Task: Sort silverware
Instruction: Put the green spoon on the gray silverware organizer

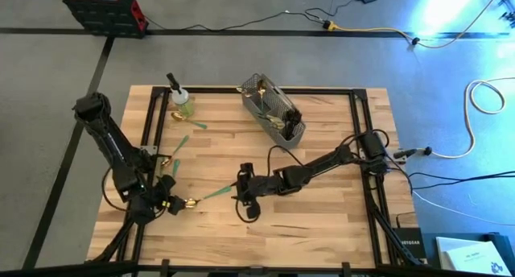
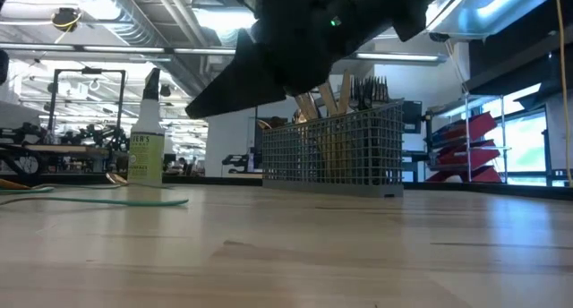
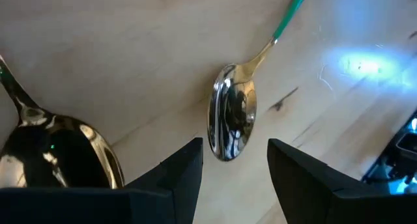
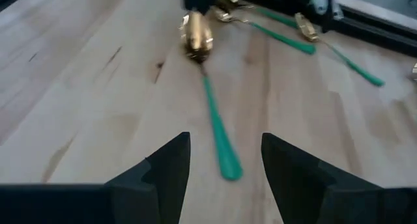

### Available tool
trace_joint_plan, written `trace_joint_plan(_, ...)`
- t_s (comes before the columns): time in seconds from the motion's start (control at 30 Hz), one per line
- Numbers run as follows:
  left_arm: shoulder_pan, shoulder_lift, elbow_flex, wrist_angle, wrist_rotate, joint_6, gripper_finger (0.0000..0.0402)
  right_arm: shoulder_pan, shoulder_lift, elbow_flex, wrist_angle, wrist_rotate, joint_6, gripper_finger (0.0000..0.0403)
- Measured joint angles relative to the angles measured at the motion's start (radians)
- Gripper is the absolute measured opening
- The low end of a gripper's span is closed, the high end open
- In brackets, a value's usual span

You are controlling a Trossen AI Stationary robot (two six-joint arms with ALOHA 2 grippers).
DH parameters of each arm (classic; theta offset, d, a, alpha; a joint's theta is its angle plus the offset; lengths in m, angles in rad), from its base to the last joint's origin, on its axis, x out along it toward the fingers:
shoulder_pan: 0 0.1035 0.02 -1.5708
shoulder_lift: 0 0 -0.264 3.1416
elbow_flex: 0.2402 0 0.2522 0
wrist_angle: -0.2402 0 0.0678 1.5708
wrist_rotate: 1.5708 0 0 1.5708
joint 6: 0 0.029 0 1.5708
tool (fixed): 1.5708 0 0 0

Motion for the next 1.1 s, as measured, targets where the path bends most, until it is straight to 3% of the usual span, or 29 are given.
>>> trace_joint_plan(0.3, 0.0, 0.024, 0.0, 0.009, 0.003, -0.043, 0.0157, -0.002, 0.0, -0.001, -0.019, 0.001, 0.0, 0.0172)
trace_joint_plan(0.53, 0.003, 0.128, 0.0, 0.117, 0.012, -0.056, 0.0157, -0.002, 0.0, -0.001, -0.022, 0.002, 0.0, 0.0172)
trace_joint_plan(0.67, 0.011, 0.16, 0.0, 0.141, -0.033, -0.058, 0.0156, -0.002, 0.0, -0.001, -0.019, 0.003, 0.0, 0.0172)
trace_joint_plan(1.1, 0.038, 0.163, 0.0, 0.164, -0.075, -0.052, 0.012, -0.002, 0.0, -0.001, -0.021, 0.004, 0.0, 0.0172)
